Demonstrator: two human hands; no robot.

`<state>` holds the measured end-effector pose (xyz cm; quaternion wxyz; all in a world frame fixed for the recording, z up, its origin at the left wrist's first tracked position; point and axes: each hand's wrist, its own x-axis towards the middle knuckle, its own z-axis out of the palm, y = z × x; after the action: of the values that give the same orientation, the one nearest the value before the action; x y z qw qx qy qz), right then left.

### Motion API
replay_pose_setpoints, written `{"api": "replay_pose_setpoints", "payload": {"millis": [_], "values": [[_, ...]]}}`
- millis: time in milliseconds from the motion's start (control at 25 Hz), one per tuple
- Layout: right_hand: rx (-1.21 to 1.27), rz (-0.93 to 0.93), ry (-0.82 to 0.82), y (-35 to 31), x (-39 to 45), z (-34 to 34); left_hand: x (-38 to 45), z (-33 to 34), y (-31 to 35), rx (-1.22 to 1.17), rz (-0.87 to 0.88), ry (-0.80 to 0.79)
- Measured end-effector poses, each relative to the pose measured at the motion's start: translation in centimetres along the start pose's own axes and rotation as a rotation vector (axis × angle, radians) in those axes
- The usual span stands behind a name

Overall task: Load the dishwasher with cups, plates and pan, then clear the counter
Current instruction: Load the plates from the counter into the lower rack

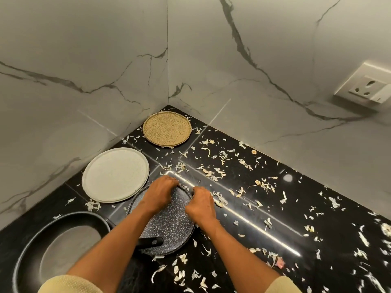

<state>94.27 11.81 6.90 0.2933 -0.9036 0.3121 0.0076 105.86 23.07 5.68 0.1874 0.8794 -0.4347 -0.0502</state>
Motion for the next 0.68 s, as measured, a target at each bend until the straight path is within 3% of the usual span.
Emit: {"api": "replay_pose_setpoints", "payload": {"millis": [200,440,680], "values": [[0.197,0.08,0.05,-0.3,0.3,-1.2,0.7,-1.3,0.1,0.013,-0.002,0.037],[0.311,-0.067,0.158,-0.6,-0.3,-5.4,2.0,-5.7,1.5,-0.193,0.014,0.192],[0.39,-0.202,0.141,-0.7,-3.5,-9.9,-0.4,-9.6,3.9,-0.272,0.091,0.211]]}}
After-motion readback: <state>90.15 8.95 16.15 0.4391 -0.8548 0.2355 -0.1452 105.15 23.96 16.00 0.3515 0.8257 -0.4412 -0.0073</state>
